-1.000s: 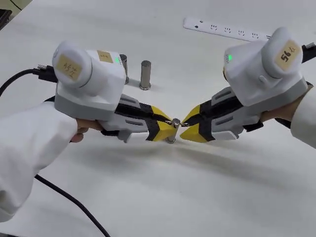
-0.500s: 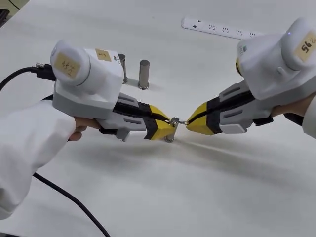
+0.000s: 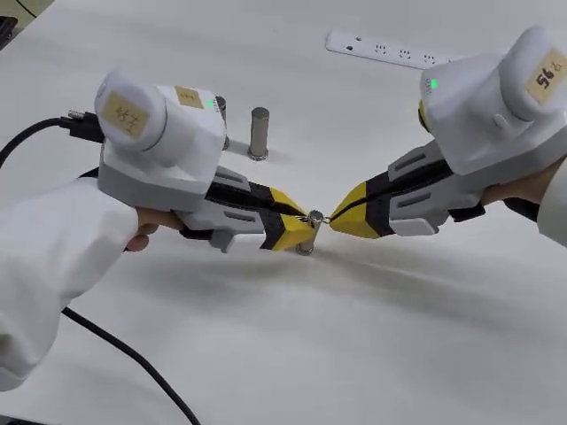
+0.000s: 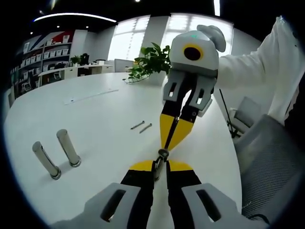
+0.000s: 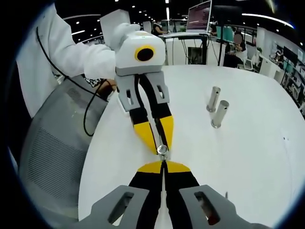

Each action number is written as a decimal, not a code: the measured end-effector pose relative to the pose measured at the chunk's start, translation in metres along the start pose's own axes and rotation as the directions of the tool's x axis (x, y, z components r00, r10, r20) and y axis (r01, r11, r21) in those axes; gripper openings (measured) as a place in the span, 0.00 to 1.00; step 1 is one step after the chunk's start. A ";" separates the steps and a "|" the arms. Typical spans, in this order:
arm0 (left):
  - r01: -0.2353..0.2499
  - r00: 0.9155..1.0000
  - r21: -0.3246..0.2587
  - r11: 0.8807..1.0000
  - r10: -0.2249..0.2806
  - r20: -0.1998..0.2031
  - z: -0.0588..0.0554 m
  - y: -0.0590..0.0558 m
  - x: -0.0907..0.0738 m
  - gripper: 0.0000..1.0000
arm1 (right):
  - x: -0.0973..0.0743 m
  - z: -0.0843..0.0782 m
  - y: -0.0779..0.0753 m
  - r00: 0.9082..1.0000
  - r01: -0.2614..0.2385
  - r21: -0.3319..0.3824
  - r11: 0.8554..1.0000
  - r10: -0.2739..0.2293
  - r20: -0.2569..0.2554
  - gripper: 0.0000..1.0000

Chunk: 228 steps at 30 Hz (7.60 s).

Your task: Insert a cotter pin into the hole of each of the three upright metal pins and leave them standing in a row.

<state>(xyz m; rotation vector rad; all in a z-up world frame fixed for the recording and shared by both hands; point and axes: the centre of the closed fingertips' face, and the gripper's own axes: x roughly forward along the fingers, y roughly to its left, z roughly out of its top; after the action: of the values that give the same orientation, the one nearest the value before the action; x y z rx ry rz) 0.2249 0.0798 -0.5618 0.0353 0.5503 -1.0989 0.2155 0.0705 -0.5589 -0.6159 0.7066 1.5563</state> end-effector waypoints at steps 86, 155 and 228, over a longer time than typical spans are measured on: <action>-0.107 0.994 -0.023 0.994 0.108 0.024 -0.022 -0.024 -0.055 0.99 | 0.030 0.012 -0.021 0.993 0.118 0.007 0.993 -0.118 -0.031 0.04; -0.273 0.951 -0.078 0.959 0.281 0.129 0.025 -0.013 -0.100 0.99 | -0.069 0.022 -0.013 0.884 0.381 0.279 0.881 -0.436 0.170 0.59; -0.434 0.897 -0.045 0.900 0.437 0.072 0.025 0.094 -0.095 0.90 | -0.090 -0.046 0.062 0.804 0.364 0.673 0.643 -0.582 0.121 0.98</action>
<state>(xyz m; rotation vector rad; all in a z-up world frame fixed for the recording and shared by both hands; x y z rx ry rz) 0.2836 0.1958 -0.5210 0.0859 0.4565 -0.6497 0.1616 -0.0272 -0.5181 -0.0120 0.6752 0.8006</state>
